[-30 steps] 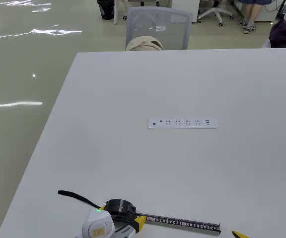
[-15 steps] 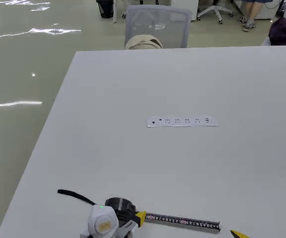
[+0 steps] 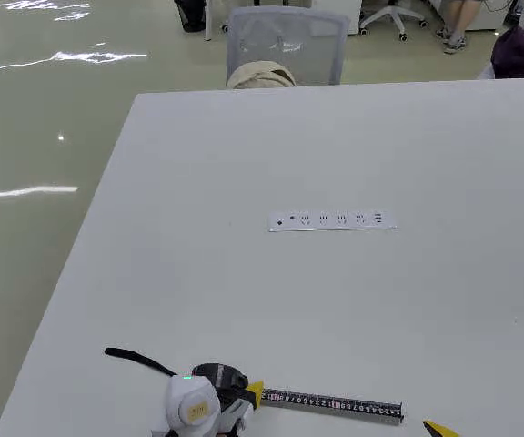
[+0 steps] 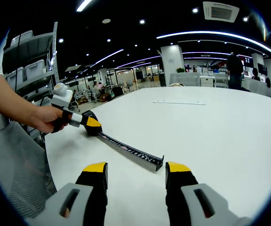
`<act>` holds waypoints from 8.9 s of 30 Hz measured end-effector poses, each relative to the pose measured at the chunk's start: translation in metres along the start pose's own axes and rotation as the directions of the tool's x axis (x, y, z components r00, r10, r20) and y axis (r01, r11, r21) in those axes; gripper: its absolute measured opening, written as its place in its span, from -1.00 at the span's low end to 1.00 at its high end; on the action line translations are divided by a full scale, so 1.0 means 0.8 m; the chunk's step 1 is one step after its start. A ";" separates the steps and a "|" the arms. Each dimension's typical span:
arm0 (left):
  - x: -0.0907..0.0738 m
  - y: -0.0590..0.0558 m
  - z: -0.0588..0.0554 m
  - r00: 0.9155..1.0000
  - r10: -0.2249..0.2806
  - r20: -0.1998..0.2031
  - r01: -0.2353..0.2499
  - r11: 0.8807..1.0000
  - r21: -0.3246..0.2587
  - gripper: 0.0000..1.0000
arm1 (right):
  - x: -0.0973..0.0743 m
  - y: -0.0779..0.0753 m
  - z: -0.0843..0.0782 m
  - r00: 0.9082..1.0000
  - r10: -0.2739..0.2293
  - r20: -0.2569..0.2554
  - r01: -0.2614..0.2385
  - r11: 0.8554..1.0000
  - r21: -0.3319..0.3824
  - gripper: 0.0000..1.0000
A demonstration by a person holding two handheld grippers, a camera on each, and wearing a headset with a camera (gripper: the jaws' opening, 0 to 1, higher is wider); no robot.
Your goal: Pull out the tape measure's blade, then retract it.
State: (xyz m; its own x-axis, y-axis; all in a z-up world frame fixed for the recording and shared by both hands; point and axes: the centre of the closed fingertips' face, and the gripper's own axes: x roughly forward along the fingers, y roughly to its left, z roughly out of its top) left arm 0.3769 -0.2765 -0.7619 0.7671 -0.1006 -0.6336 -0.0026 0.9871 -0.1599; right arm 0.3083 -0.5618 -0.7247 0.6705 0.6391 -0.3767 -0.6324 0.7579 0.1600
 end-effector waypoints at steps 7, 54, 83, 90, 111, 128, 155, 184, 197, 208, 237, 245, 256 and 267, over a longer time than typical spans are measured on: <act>0.002 0.001 0.002 1.000 0.017 0.001 -0.017 1.000 0.004 0.50 | -0.001 -0.001 -0.002 1.000 -0.002 0.001 0.002 1.000 0.007 -0.04; 0.008 0.009 -0.004 0.997 0.072 -0.039 -0.071 0.997 0.034 0.40 | 0.009 -0.005 -0.004 0.998 0.062 -0.016 -0.062 0.998 0.000 -0.08; 0.005 0.008 -0.005 0.997 0.063 -0.050 -0.061 0.997 0.043 0.39 | 0.045 -0.031 -0.011 0.979 0.190 -0.069 -0.193 0.980 -0.048 -0.14; 0.005 0.007 -0.005 0.997 0.063 -0.051 -0.061 0.997 0.045 0.39 | 0.048 -0.033 -0.015 0.969 0.236 -0.067 -0.240 0.968 -0.067 -0.22; 0.008 0.008 -0.005 0.997 0.063 -0.052 -0.060 0.997 0.044 0.40 | 0.068 -0.046 -0.030 0.941 0.320 -0.109 -0.329 0.941 -0.074 -0.44; 0.008 0.008 -0.006 0.996 0.062 -0.059 -0.060 0.997 0.045 0.41 | 0.069 -0.044 -0.030 0.919 0.379 -0.112 -0.389 0.917 -0.089 -0.63; 0.010 0.009 -0.007 0.996 0.066 -0.058 -0.063 0.997 0.053 0.41 | 0.068 -0.042 -0.032 0.911 0.402 -0.096 -0.412 0.901 -0.135 -0.74; 0.010 0.010 -0.009 0.995 0.061 -0.073 -0.058 0.997 0.051 0.38 | 0.088 -0.026 -0.027 0.906 0.412 -0.096 -0.422 0.894 -0.150 -0.75; 0.009 0.009 -0.009 0.995 0.061 -0.080 -0.057 0.997 0.049 0.38 | 0.098 -0.012 -0.026 0.897 0.430 -0.099 -0.440 0.886 -0.144 -0.76; 0.009 0.009 -0.009 0.995 0.060 -0.083 -0.056 0.997 0.048 0.38 | 0.107 -0.002 -0.024 0.890 0.445 -0.100 -0.455 0.879 -0.140 -0.76; 0.008 0.009 -0.008 0.995 0.055 -0.083 -0.052 0.998 0.040 0.38 | 0.132 0.024 -0.019 0.880 0.463 -0.105 -0.474 0.870 -0.137 -0.76; 0.009 0.010 -0.009 0.995 0.054 -0.088 -0.051 0.998 0.041 0.37 | 0.145 0.038 -0.016 0.871 0.479 -0.111 -0.491 0.859 -0.143 -0.76; 0.009 0.009 -0.009 0.995 0.050 -0.091 -0.047 0.998 0.035 0.37 | 0.165 0.061 -0.011 0.857 0.501 -0.119 -0.515 0.843 -0.156 -0.76; 0.008 0.009 -0.009 0.994 0.047 -0.094 -0.045 0.999 0.021 0.37 | 0.173 0.067 -0.010 0.855 0.505 -0.120 -0.519 0.841 -0.156 -0.76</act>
State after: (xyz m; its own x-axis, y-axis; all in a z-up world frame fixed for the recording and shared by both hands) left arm 0.3774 -0.2710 -0.7728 0.7024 -0.0653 -0.7087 -0.0237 0.9931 -0.1150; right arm 0.3638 -0.4339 -0.7754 0.2072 0.9132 -0.3508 -0.9400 0.2853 0.1873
